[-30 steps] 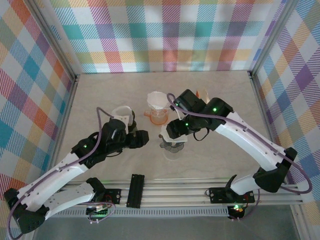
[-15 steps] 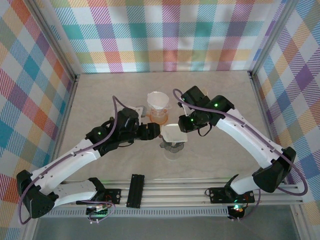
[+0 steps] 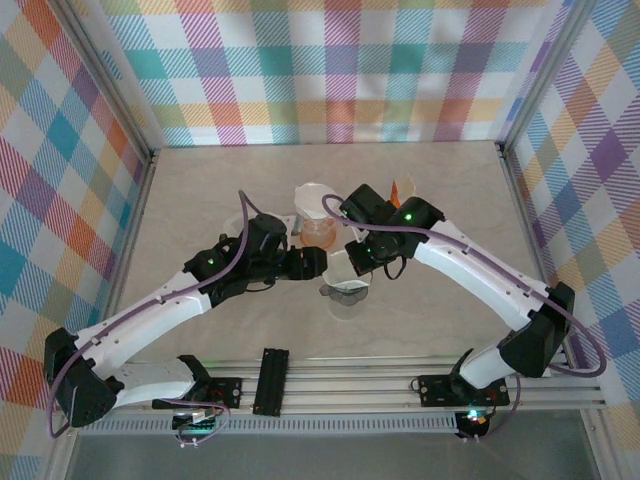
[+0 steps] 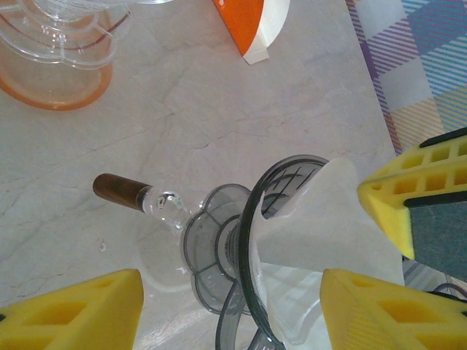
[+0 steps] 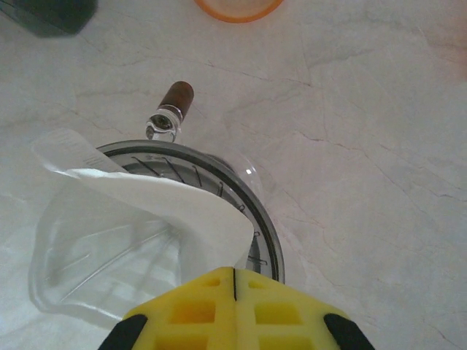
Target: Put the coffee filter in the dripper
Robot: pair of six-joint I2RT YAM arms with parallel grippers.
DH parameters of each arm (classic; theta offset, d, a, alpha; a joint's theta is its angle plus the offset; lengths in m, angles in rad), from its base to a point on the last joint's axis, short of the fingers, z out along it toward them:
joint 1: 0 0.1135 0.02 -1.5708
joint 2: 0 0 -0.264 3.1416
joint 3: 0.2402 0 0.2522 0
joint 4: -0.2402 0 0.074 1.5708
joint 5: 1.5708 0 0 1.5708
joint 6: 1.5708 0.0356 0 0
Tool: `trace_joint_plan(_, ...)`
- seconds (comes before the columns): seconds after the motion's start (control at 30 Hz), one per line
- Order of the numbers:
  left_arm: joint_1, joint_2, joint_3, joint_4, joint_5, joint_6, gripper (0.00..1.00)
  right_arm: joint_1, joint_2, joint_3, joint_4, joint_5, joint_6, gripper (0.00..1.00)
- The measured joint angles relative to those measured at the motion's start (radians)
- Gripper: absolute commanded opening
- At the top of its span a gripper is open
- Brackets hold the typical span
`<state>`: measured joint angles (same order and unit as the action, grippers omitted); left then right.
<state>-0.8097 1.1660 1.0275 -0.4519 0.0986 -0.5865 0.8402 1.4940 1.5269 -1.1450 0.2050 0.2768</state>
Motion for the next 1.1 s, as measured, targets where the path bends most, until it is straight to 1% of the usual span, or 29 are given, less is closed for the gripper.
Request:
trace_joint_plan(0.23, 0.0, 0.015, -0.011, 0.022, 0.024, 0.0, 0.57, 0.021, 0.019, 0.0, 0.0, 0.048, -0.002, 0.03)
trace_joint_plan(0.33, 0.0, 0.022, -0.017, 0.038, 0.032, -0.001, 0.52, 0.024, 0.019, 0.0, 0.0, 0.053, -0.002, 0.08)
trace_joint_plan(0.4, -0.001, 0.027, -0.022, 0.041, 0.036, 0.0, 0.5, 0.025, 0.019, 0.0, 0.0, 0.057, 0.001, 0.17)
trace_joint_plan(0.47, 0.0, 0.033, -0.028, 0.04, 0.037, 0.0, 0.49, 0.026, 0.019, 0.0, 0.001, 0.06, 0.008, 0.33)
trace_joint_plan(0.5, 0.0, 0.036, -0.031, 0.04, 0.037, 0.0, 0.49, 0.026, 0.019, 0.0, 0.001, 0.063, 0.009, 0.44)
trace_joint_plan(0.57, 0.0, 0.039, -0.036, 0.04, 0.04, 0.0, 0.49, 0.028, 0.016, 0.0, 0.002, 0.071, 0.014, 0.59)
trace_joint_plan(0.63, -0.001, 0.039, -0.04, 0.04, 0.04, 0.0, 0.49, 0.031, 0.009, 0.0, 0.004, 0.077, 0.022, 0.67)
trace_joint_plan(0.7, -0.001, 0.039, -0.042, 0.04, 0.04, 0.0, 0.49, 0.032, -0.005, 0.0, 0.006, 0.081, 0.03, 0.72)
trace_joint_plan(0.87, 0.0, 0.039, -0.042, 0.04, 0.04, 0.0, 0.49, 0.027, -0.021, -0.018, 0.023, 0.08, 0.051, 0.75)
trace_joint_plan(1.1, -0.001, 0.039, -0.042, 0.04, 0.043, 0.0, 0.49, 0.013, -0.021, -0.146, 0.073, 0.043, 0.083, 0.76)
